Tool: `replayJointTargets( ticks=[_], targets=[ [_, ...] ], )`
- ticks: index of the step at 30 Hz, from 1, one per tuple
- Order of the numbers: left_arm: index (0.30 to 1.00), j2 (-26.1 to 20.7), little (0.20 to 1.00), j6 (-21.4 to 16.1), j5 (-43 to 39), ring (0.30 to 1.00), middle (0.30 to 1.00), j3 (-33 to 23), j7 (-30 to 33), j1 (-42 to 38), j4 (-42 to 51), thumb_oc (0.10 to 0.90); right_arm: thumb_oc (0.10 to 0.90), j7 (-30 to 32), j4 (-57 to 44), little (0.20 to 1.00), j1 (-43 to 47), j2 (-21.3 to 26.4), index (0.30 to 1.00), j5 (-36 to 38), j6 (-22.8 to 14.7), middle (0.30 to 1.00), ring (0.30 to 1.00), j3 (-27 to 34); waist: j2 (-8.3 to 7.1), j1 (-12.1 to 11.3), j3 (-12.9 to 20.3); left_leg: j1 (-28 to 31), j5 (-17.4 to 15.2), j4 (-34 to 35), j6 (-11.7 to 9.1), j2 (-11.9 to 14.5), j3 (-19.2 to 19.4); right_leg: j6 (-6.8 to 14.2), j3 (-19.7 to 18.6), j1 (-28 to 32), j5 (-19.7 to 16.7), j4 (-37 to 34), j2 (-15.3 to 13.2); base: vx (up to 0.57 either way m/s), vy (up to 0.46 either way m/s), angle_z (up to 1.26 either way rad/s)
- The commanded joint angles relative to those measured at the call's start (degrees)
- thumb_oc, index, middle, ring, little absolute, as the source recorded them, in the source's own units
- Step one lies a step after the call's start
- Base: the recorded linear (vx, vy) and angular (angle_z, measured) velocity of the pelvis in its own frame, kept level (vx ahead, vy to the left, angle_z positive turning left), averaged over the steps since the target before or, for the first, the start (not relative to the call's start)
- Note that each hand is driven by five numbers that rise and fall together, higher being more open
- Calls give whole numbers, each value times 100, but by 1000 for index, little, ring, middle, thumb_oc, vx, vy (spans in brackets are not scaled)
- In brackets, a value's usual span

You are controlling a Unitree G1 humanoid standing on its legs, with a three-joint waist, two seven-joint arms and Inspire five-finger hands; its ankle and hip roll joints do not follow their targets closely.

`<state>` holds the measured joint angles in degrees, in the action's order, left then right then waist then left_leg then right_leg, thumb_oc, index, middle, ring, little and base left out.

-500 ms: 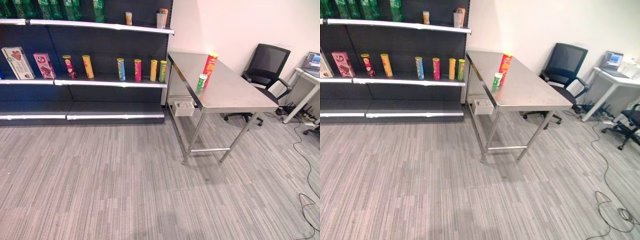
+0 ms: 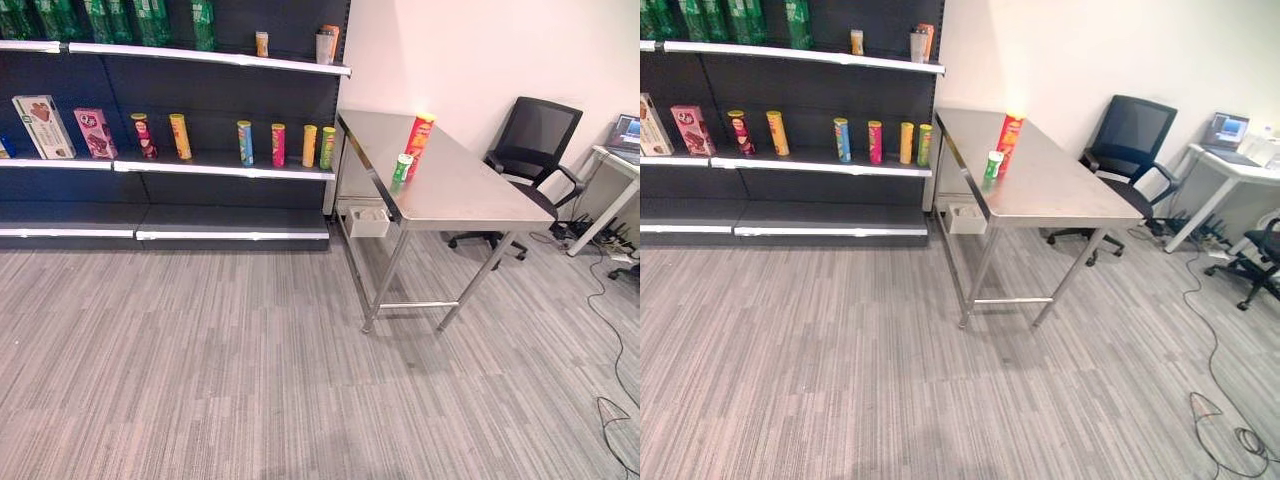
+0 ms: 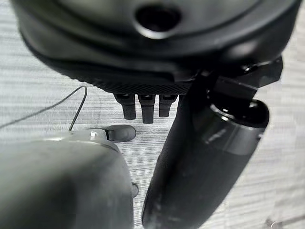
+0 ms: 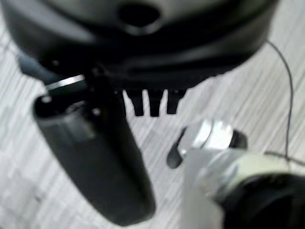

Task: Put the goods on the table back onto the shelves and tidy them up.

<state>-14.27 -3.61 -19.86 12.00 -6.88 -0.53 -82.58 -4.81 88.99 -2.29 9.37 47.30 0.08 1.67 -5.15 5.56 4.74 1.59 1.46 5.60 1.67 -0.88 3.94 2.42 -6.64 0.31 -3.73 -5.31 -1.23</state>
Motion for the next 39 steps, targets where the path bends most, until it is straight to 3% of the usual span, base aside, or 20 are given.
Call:
replayJointTargets(
  ticks=[1,21,32,34,36,39],
  targets=[
    [900,280,900,-207,428,900,900,137,-10,-314,-36,800,800,-39,15,900,327,79,900,-512,-187,900,900,69,384,-97,-143,323,-699,-60,-133,68,-54,403,-92,91,252,152,78,0,0,0],
    [900,424,900,-186,678,900,900,190,12,-387,-94,800,800,-59,-136,900,361,157,900,-917,-228,900,900,-98,463,-114,-157,420,-701,-60,-126,63,-190,338,7,205,369,177,78,6,-5,3],
    [900,341,900,-105,596,900,900,-62,30,-334,-215,800,800,-62,-160,900,323,132,900,-1195,-223,900,900,-239,413,-143,-124,578,-752,-110,-110,81,-98,270,-72,237,482,340,151,5,-4,0],
    [900,301,900,-110,479,900,900,-107,61,-363,-209,800,800,-38,-174,900,342,145,900,-1215,-237,900,900,-237,345,-130,-260,266,-842,-699,-145,59,-21,212,-105,204,505,428,153,-82,-22,-3],
    [900,212,900,-145,244,900,900,-194,145,-476,-134,800,800,0,-206,900,370,178,900,-1173,-264,900,900,-178,238,-143,-521,-586,-737,-2025,-382,80,58,85,-87,150,505,566,73,-120,-28,8],
    [900,145,900,-151,32,900,900,-328,226,-554,-98,800,800,45,-233,900,366,223,900,-1141,-263,900,900,-117,189,-147,-578,-1034,-741,-2079,-393,282,147,81,50,153,599,595,-68,43,43,48]
  ],
)
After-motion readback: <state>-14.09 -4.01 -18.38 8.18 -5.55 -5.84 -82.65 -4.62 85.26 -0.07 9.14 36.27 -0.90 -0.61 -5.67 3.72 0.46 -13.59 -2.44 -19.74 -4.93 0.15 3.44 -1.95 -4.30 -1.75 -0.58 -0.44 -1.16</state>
